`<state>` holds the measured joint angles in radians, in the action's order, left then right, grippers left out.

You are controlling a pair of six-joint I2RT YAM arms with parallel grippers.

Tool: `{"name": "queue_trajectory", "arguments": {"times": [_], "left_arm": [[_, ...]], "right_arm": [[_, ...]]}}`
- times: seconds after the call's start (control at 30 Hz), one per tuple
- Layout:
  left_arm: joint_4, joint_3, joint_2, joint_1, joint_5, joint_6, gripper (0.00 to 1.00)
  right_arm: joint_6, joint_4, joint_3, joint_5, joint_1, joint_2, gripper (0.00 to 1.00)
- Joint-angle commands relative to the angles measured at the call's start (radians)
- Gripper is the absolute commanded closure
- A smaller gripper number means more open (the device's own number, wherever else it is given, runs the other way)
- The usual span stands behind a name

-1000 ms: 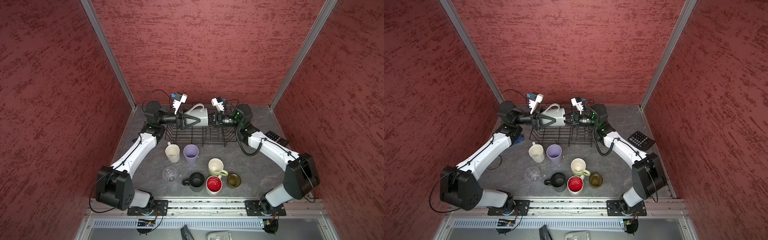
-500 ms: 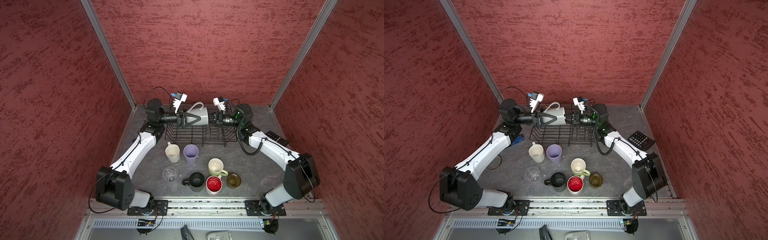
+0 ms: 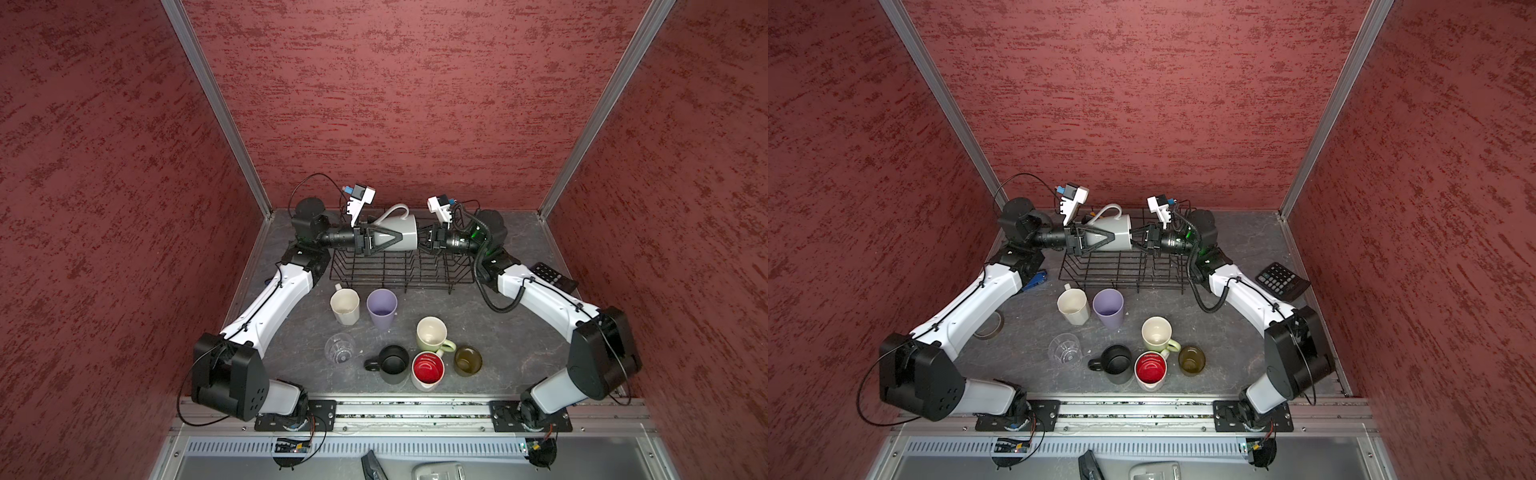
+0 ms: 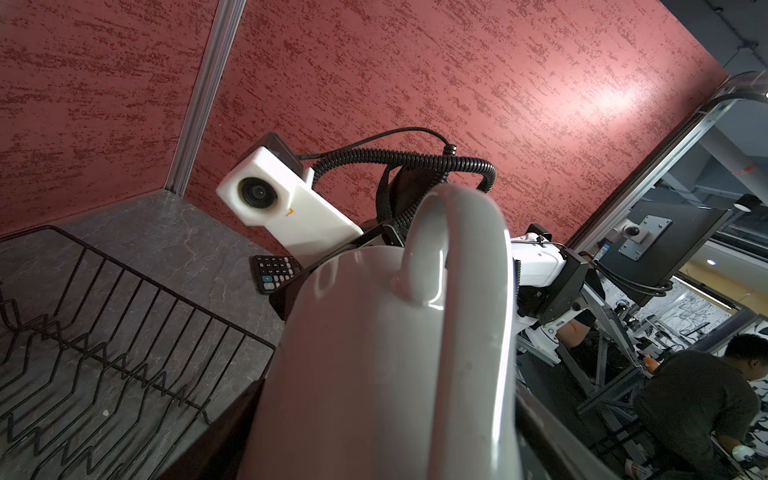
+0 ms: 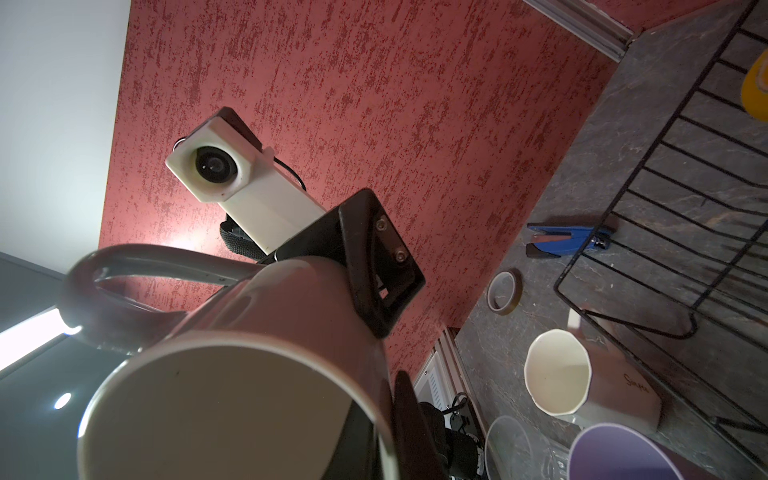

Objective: Load the cups into the dish rack
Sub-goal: 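Grasp the white mug body with the left gripper beside the right gripper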

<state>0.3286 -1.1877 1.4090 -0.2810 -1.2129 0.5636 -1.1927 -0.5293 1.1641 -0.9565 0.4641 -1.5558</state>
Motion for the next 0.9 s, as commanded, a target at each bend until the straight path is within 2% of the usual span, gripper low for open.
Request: {"name": "queue_trajectory", "arguments": {"times": [0.0,0.33,0.87], "left_arm": [[0.055,-0.041,0.0,-0.014,0.004,-0.04,0.23],[0.086,-0.03,-0.007,-0.015,-0.003,-0.034,0.02],[0.113,-0.007,0.008,-0.027,-0.023,-0.037,0.01]], "right_arm": [[-0.059,-0.041,-0.016,0.065,0.007,0.02,1.0],[-0.073,-0.058,-0.035,0.083,0.008,0.024,1.0],[-0.088,-0.087,-0.035,0.092,0.008,0.025,1.0]]}}
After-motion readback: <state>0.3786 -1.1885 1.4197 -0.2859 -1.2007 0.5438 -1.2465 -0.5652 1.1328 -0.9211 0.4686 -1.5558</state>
